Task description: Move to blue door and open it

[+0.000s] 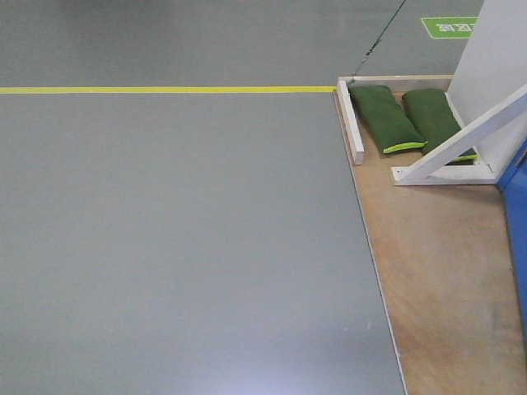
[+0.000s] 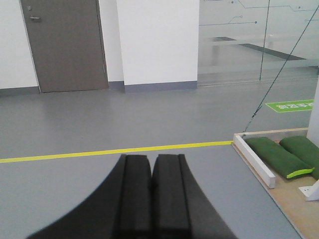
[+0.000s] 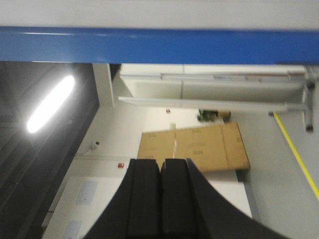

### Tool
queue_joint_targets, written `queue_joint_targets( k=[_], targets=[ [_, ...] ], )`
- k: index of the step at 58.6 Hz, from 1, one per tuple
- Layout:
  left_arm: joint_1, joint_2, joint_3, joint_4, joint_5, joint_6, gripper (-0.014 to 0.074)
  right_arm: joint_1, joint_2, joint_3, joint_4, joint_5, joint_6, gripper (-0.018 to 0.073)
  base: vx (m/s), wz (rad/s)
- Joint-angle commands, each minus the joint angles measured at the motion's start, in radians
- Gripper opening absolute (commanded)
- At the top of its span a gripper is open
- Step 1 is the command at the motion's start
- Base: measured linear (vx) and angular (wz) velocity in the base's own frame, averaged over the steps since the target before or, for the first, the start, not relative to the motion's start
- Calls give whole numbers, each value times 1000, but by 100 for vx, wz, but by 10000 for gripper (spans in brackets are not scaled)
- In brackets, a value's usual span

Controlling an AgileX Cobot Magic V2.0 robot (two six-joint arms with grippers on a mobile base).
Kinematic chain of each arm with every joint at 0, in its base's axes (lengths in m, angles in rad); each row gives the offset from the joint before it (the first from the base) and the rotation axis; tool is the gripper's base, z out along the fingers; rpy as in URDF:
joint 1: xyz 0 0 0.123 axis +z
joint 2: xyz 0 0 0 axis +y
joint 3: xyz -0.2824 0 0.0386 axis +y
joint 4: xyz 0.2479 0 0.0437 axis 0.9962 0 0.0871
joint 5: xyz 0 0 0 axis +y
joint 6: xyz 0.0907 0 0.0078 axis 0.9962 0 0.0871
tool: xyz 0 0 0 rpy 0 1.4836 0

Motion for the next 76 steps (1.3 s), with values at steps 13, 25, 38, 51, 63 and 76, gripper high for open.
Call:
queue_joint_targets(
  k=[13, 25, 38, 51, 63, 76],
  targets=[
    [1, -14, -27, -2, -83, -7, 73, -2, 70, -154, 53, 151, -3, -1, 0, 0],
    [1, -14, -27, -2, -83, -7, 73, -2, 73, -180, 53, 297, -3, -1, 0, 0],
    [1, -14, -27, -2, -83, -7, 73, -2, 51, -180, 50, 407, -3, -1, 0, 0],
    [1, -14, -27, -2, -83, -7, 73, -2, 33, -180, 48, 572, -3, -1, 0, 0],
    [1, -14, -27, -2, -83, -7, 73, -2, 11, -180, 46, 693, -3, -1, 0, 0],
    [1, -14, -27, -2, -83, -7, 73, -2, -25, -180, 34, 815, -5, -1, 0, 0]
  ],
)
